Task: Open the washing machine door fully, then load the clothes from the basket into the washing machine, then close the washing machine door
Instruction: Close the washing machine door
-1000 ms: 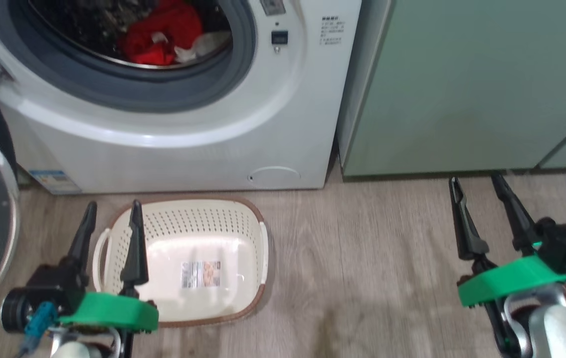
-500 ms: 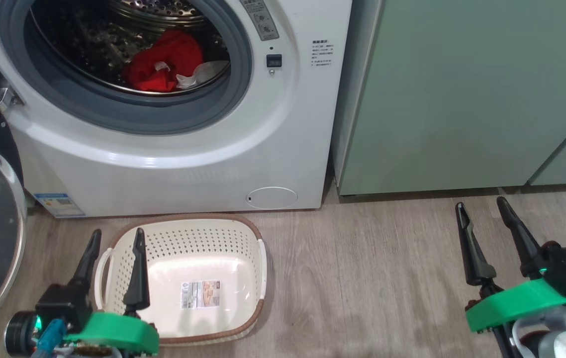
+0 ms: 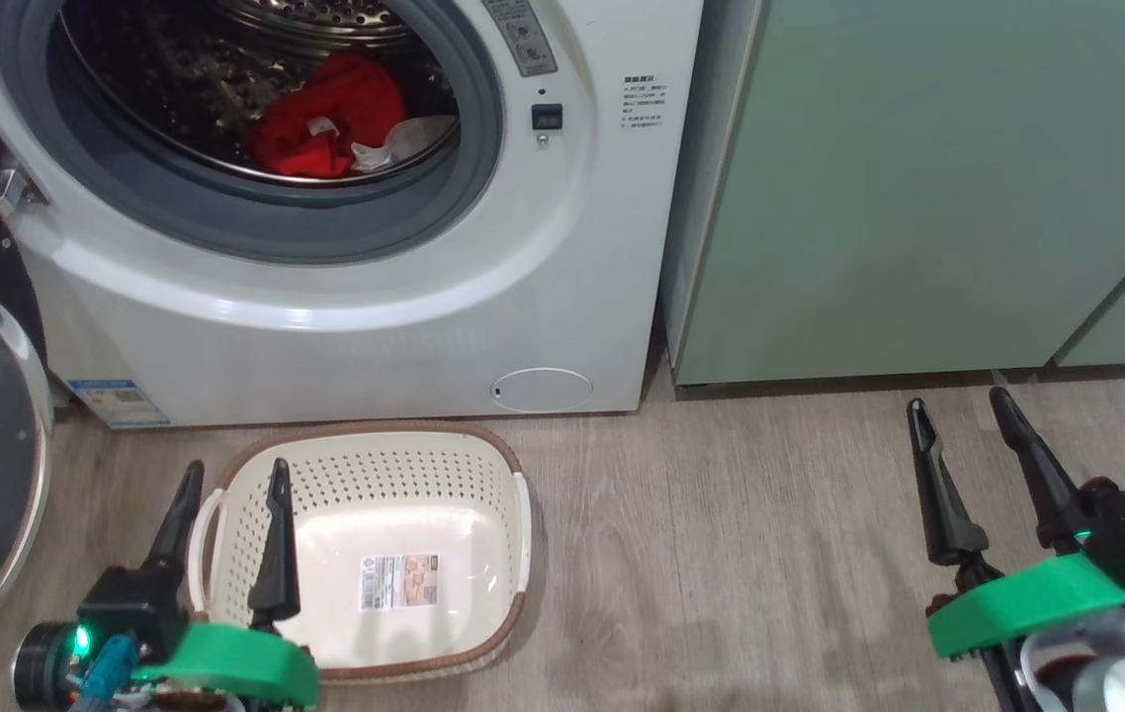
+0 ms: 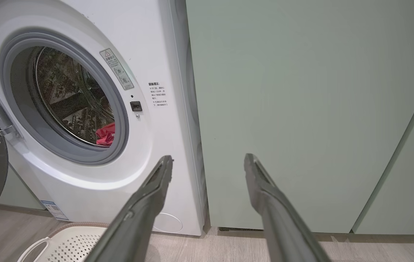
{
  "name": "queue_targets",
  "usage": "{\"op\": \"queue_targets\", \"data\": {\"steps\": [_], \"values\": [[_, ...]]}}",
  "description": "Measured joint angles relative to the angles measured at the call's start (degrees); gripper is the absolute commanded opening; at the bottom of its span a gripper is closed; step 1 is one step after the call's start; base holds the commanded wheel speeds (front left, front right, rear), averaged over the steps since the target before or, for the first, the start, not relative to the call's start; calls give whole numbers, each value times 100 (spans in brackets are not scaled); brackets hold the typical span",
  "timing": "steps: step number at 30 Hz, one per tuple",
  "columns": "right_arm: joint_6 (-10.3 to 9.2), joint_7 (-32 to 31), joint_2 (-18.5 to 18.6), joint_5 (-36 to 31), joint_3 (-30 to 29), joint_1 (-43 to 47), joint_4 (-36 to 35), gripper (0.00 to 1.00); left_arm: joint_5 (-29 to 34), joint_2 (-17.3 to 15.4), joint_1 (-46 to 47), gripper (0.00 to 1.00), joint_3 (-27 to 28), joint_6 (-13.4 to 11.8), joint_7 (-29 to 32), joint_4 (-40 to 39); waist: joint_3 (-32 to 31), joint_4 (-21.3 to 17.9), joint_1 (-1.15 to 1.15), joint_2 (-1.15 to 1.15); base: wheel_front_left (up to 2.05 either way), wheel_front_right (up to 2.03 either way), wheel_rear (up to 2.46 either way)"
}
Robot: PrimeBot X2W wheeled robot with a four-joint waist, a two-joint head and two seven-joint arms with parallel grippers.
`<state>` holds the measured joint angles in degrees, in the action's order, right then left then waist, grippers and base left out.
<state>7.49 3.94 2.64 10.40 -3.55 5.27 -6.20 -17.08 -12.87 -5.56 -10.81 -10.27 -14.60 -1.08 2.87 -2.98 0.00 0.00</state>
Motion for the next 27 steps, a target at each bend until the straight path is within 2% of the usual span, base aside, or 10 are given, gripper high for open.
{"op": "queue_targets", "data": {"steps": [22, 27], "values": [[0, -1, -1, 0, 1, -1, 1, 100, 1, -21, 2, 100, -41, -58, 42, 36, -4, 5, 0, 0, 0, 0, 0], [0, -18, -1, 0, 1, -1, 0, 100, -1, -26, 2, 100, -56, -57, 42, 38, -27, 18, 1, 0, -73, 73, 0]]}}
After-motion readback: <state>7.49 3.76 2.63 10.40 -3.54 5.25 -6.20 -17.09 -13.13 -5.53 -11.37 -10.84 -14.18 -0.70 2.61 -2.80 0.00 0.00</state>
